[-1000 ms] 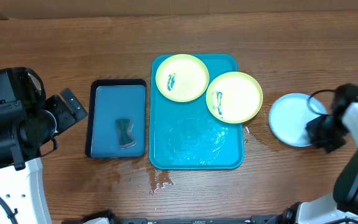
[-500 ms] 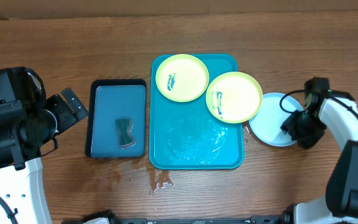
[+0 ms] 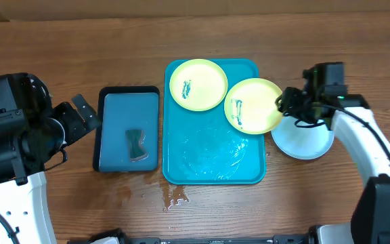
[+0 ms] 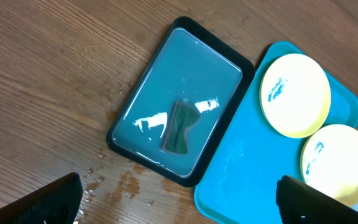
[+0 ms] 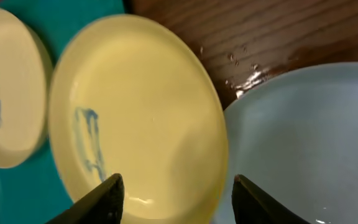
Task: Clean dirty plates on tray and stack at the side
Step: 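Grip the right yellow plate rim with the right gripper and pull it down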
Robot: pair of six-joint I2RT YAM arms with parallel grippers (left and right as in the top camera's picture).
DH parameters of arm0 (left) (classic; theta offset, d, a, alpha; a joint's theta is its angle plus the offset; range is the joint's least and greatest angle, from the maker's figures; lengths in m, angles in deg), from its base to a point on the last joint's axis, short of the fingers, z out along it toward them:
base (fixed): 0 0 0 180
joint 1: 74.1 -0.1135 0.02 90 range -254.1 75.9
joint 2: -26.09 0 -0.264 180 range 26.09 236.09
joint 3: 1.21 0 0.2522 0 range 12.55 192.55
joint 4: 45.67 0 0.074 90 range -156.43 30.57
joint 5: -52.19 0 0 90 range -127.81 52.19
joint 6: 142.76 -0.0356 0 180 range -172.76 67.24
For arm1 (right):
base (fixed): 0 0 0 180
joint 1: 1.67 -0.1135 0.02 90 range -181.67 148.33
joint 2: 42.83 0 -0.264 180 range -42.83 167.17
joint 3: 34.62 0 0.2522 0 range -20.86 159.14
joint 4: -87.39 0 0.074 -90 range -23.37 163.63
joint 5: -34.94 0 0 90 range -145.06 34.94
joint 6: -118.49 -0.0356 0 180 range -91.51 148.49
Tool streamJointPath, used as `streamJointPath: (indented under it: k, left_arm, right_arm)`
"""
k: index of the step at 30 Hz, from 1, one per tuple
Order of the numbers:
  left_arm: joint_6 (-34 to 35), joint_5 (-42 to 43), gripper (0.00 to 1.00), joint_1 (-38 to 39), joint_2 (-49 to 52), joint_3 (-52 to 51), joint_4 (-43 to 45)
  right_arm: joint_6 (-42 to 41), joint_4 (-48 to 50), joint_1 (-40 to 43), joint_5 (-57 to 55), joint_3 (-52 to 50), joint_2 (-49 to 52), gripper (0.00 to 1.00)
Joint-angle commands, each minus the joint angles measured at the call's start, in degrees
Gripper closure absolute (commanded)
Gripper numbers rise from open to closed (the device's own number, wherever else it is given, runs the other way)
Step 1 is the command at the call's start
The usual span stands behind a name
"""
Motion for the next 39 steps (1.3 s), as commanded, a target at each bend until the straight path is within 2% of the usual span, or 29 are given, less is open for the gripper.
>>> streamJointPath:
  k: [1,4,6,7,13,15,19,23,28,33,36,39]
  left_arm:
    - [0.81,1.66,0.0,-0.2,0.26,1.07,-0.72]
    - [0.74,1.95,0.0,-0.2,0.26,1.07,-0.9]
    - [0.24,1.95,0.0,-0.2,0.26,1.07,-0.9]
    - [-0.11,1.97,0.0,-0.2,0.26,1.07,-0.87]
    - [-0.13,1.97,0.0,-0.2,0.26,1.07,-0.87]
    - [-2.6,3.26,0.0,-0.2,0.26,1.07,-0.85]
    - [-5.88,6.05,0.0,-0.2,0.26,1.07,-0.87]
    - [-5.88,6.91,0.0,-0.2,0.26,1.07,-0.83]
    - [-6.12,8.63,0.02,0.57,0.26,1.07,-1.18]
    - [-6.99,8.52,0.05,2.84,0.26,1.05,-1.64]
    - [-7.37,6.62,0.06,4.24,0.26,1.05,-1.62]
    - [-7.37,3.85,0.05,6.32,0.33,0.63,-1.2]
  right_arm:
    - [-2.86,1.31,-2.34,-10.69,-1.38,5.42,0.49]
    - [-2.95,2.14,-2.47,-10.62,-1.38,7.08,0.68]
    - [-2.97,1.44,-2.47,-10.16,-1.09,6.84,0.94]
    - [-2.99,0.17,-2.38,-9.55,-0.52,6.38,0.96]
    - [-2.97,-9.81,-2.43,-9.27,5.03,-1.27,0.96]
    - [-2.95,-13.05,-2.43,-8.41,6.64,-4.72,0.96]
    - [-1.66,-17.66,-2.86,-0.02,6.95,-9.9,0.96]
    - [0.46,-20.46,-6.12,5.64,5.51,-9.22,0.96]
    - [-0.09,-13.2,-14.75,4.66,-2.73,-5.97,0.96]
    - [-14.97,-4.22,-21.2,-10.36,-6.67,-1.31,0.96]
    - [-16.72,-1.86,-21.51,-8.55,-6.67,-0.46,0.96]
    - [-16.06,-1.64,-21.49,-4.24,-6.14,-0.57,0.74]
